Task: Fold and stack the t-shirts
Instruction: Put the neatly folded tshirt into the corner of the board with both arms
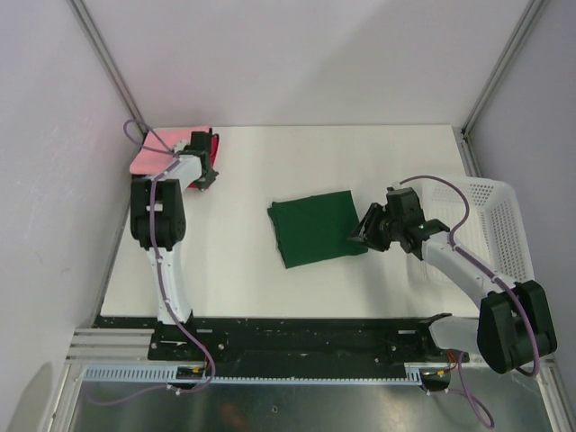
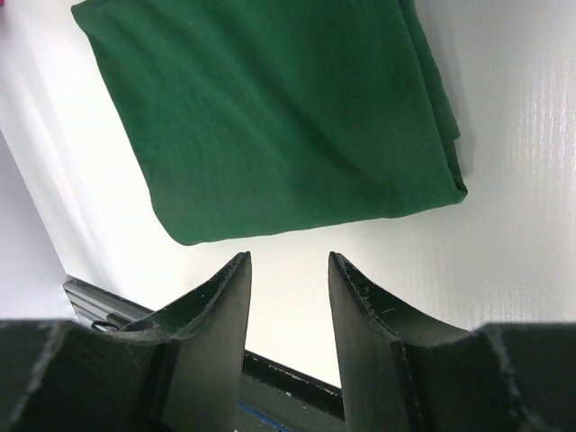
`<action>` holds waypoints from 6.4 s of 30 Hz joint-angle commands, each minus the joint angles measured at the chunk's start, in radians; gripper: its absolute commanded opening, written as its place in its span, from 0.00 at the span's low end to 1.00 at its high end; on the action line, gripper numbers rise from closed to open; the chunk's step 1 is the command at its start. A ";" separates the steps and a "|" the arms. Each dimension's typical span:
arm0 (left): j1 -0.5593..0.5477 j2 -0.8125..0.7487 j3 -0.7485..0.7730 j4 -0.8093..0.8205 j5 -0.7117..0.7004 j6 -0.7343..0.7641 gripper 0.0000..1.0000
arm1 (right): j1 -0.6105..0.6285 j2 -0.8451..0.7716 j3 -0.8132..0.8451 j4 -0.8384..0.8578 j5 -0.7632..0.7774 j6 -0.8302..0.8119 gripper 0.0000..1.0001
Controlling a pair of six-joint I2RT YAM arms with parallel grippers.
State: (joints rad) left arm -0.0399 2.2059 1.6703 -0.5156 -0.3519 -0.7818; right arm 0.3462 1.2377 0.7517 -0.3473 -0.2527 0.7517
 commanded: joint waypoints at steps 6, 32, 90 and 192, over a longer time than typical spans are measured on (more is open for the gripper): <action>-0.127 -0.233 -0.264 -0.044 -0.008 -0.109 0.00 | -0.003 -0.005 0.005 -0.012 0.044 -0.001 0.45; -0.368 -0.607 -0.547 0.146 0.296 0.047 0.42 | 0.067 -0.037 -0.035 -0.058 0.222 -0.024 0.47; -0.395 -0.214 -0.241 0.146 0.306 0.056 0.25 | 0.750 0.667 0.627 -0.179 0.750 -0.070 0.43; -0.553 -0.866 -1.083 0.199 0.369 -0.084 0.51 | 0.013 0.590 0.385 0.101 0.157 -0.241 0.64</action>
State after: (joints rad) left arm -0.5804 1.3437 0.6048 -0.3256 0.0544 -0.8173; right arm 0.3580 1.8015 1.1427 -0.2901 -0.0956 0.5369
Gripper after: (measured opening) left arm 0.511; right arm 0.634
